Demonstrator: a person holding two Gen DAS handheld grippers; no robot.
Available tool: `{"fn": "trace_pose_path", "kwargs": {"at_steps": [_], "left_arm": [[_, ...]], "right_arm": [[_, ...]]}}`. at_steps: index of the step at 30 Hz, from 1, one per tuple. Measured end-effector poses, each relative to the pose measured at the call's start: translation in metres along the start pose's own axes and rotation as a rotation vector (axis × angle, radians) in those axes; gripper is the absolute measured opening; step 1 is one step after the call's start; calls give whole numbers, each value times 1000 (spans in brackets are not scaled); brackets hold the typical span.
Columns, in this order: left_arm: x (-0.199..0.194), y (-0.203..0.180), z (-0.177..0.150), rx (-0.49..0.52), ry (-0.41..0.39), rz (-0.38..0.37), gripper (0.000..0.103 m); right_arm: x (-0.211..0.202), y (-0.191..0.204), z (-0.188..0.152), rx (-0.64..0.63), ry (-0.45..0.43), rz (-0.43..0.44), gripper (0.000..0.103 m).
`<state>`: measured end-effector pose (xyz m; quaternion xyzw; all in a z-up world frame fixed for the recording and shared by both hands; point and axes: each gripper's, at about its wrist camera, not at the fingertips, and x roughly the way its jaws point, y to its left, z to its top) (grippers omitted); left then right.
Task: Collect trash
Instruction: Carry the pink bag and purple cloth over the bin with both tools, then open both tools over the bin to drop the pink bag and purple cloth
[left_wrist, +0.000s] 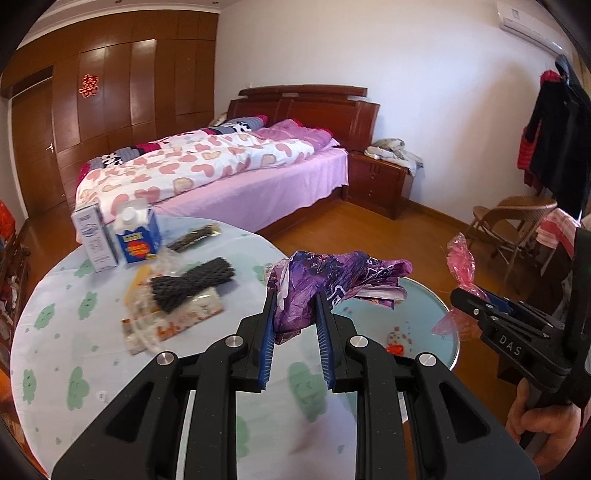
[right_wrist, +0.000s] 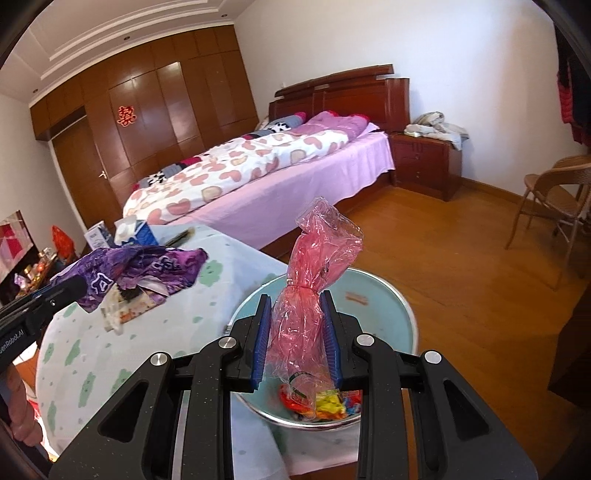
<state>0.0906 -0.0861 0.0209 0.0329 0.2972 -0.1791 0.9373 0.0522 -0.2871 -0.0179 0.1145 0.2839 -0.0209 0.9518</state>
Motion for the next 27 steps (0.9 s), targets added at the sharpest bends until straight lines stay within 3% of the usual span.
{"fn": "trace_pose_path", "kwargs": {"at_steps": [6, 20, 27], "left_arm": [[28, -24, -2, 17, 51, -39, 21], [89, -51, -19, 18, 173, -50, 21], [101, -54, -24, 23, 201, -48, 22]], "right_arm": [[10, -13, -5, 11, 29, -59, 28], [46, -39, -22, 44, 136, -69, 28], [51, -45, -28, 64, 149, -51, 38]]}}
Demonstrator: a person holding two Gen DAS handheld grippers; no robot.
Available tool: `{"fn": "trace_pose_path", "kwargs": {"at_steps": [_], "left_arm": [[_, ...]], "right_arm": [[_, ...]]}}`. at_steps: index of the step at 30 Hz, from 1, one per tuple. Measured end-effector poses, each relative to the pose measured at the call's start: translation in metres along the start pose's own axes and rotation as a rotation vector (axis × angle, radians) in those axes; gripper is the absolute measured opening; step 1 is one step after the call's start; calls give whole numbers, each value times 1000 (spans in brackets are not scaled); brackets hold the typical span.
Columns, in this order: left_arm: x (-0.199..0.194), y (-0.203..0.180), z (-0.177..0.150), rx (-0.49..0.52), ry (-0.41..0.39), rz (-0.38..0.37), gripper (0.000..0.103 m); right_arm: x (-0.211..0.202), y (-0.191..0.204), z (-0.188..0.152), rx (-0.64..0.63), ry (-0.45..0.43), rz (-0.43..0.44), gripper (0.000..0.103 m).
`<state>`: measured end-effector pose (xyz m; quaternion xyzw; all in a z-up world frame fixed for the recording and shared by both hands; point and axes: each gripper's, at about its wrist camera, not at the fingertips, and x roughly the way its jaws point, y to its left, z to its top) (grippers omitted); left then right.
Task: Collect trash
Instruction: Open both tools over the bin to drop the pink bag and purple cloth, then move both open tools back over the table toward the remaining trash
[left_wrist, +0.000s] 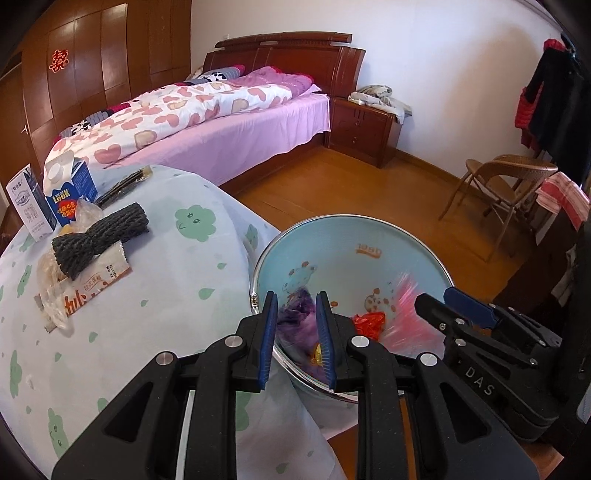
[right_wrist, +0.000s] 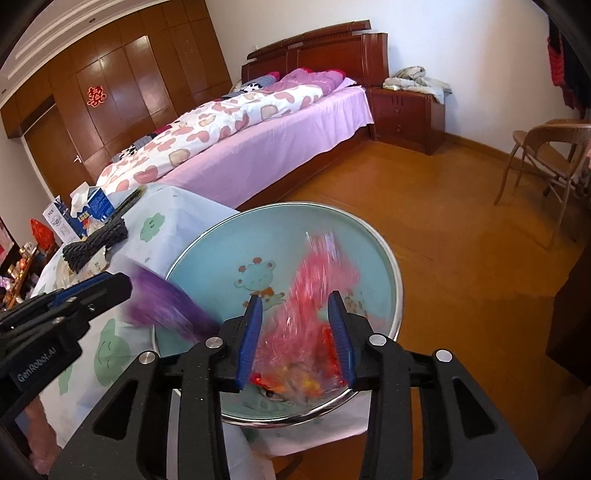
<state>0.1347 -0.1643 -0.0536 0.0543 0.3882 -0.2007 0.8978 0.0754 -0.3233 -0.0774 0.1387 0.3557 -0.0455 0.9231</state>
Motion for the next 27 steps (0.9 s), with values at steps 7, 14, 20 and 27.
{"fn": "trace_pose_path", "kwargs": {"at_steps": [7, 14, 20, 27], "left_arm": [[0, -3, -2, 12, -3, -9, 23], [-15, 8, -3, 8, -41, 43, 65], [-35, 36, -6, -27, -84, 133, 81], [-50, 70, -14, -60, -78, 200, 93]], "right_arm": [[-8, -2, 2, 51, -40, -6, 44], [-18, -3, 6, 91, -90, -30, 66], [-21, 0, 8, 89, -94, -30, 81], [-26, 38, 8, -32, -121, -100, 90]]}}
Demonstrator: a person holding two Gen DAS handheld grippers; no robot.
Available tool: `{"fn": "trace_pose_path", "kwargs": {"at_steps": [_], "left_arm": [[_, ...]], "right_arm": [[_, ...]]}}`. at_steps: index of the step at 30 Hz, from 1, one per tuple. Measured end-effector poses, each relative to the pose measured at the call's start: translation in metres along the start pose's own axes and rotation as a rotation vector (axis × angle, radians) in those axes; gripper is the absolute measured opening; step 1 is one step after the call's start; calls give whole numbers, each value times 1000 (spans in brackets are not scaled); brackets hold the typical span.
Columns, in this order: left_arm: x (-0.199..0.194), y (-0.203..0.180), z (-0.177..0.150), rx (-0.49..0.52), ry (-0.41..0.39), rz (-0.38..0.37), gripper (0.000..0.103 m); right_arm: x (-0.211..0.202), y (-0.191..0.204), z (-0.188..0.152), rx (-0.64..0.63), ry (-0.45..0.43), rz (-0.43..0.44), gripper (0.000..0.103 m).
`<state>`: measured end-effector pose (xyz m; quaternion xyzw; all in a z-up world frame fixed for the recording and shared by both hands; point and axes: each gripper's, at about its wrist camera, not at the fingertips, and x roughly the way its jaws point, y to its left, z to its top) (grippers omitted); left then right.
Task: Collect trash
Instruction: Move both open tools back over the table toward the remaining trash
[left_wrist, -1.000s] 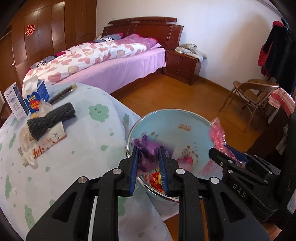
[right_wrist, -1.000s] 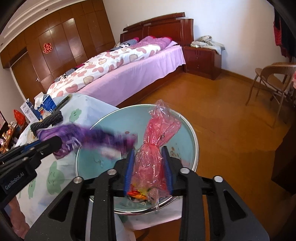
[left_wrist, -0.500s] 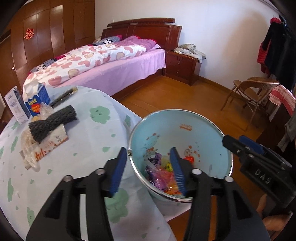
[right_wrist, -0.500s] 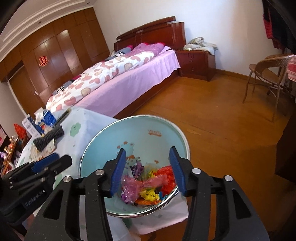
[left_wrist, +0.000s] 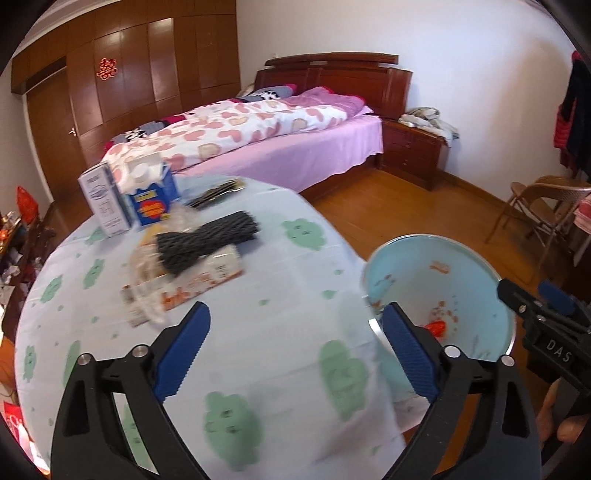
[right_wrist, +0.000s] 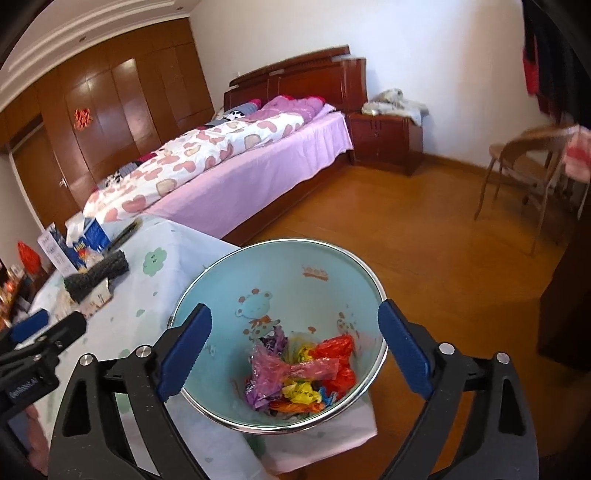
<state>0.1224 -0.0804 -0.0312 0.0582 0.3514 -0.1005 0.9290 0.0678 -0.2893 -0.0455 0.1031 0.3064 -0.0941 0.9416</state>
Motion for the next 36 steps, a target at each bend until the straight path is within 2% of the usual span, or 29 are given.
{"fn": "trace_pose_path", "kwargs": {"at_steps": [6, 13, 16, 21, 23, 30, 36], "left_arm": [[-1, 56, -21, -55, 39, 69, 95], [-7, 133, -43, -162, 62, 178, 95], [-11, 156, -47, -192, 56, 208, 95], [-15, 188, -52, -225, 40, 243, 95], [-15, 197, -52, -238, 35, 252, 94], [-15, 231, -53, -289, 21, 271, 94], [-10, 252, -52, -308, 24, 262, 94]], "right_arm": [[-5, 35, -4, -83, -31, 20, 90], [4, 76, -1, -123, 33, 122, 89], [9, 102, -3, -139, 59, 159, 80], [26, 146, -4, -174, 100, 200, 73], [32, 158, -3, -170, 117, 218, 65], [66, 210, 18, -117, 167, 301, 65], [115, 243, 42, 11, 279, 364, 65]]}}
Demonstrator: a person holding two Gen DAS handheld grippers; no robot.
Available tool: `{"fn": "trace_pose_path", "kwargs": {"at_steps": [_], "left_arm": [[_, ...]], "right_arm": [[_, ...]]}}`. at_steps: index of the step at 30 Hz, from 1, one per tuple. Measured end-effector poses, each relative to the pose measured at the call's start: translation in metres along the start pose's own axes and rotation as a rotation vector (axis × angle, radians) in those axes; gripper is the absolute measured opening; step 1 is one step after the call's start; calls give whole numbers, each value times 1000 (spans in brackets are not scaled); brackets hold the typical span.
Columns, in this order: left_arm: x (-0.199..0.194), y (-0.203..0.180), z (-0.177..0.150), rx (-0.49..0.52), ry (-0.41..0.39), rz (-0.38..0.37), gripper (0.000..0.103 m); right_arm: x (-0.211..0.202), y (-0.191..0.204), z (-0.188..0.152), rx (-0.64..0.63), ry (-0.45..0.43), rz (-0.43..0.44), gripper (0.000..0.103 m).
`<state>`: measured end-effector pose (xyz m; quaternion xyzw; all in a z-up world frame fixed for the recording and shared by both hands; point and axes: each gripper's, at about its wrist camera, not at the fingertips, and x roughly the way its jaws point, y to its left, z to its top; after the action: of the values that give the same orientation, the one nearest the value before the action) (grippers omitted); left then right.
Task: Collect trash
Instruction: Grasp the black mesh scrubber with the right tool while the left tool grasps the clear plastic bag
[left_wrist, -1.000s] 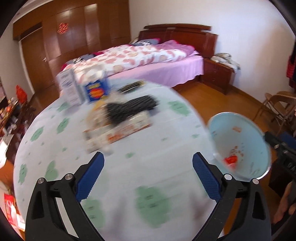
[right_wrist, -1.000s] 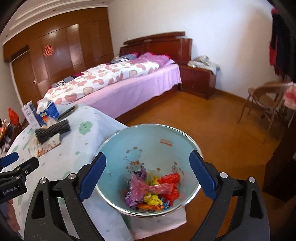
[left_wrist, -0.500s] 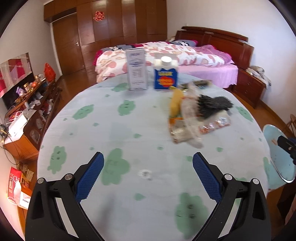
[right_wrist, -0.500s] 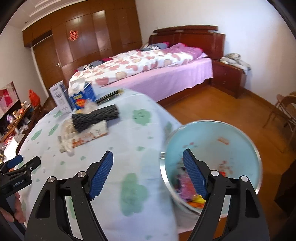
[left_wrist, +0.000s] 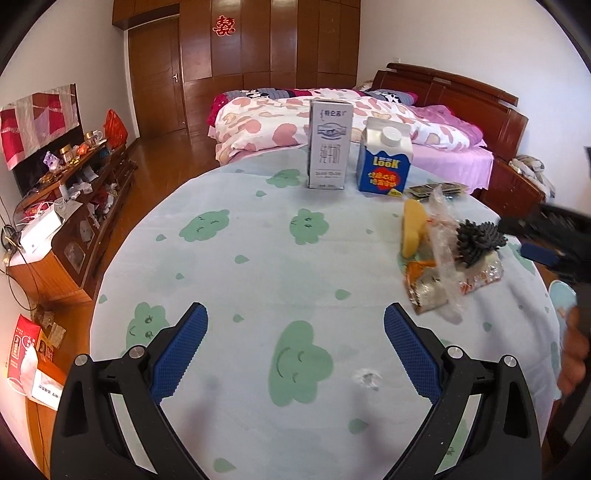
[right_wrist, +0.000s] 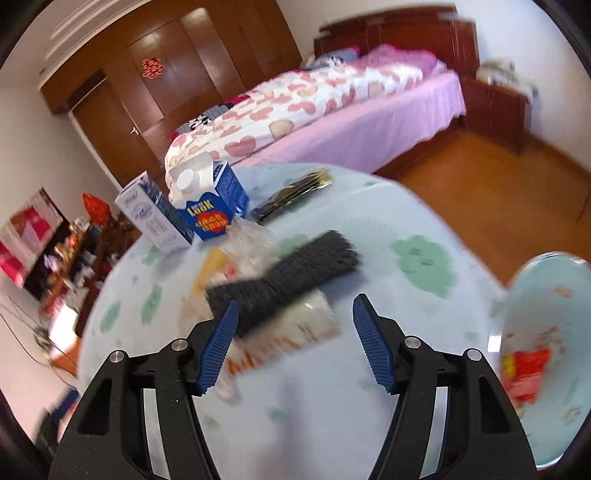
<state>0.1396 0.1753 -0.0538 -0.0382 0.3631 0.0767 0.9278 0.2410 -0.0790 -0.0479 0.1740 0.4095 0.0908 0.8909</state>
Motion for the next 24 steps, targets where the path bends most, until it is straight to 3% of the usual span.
{"fn": "trace_pose_path", "kwargs": {"at_steps": [7, 9, 11, 14, 20, 24], "left_arm": [[12, 13, 4, -23, 14, 6, 94], [15, 14, 6, -23, 16, 2, 94], [17, 12, 7, -22, 20, 0, 94], [20, 10, 9, -24, 24, -20, 94], [24, 0, 15, -26, 25, -81, 92], [23, -14, 22, -2, 8, -109, 91]], "right_arm": [[45, 8, 20, 60, 99, 10, 62], [50, 7, 19, 45, 124, 39, 48], [51, 3, 17, 34, 137, 82, 25], [42, -1, 13, 11, 120, 138, 16], [0, -9, 3, -55, 48, 199, 14], [-29, -28, -8, -75, 21, 173, 14]]}}
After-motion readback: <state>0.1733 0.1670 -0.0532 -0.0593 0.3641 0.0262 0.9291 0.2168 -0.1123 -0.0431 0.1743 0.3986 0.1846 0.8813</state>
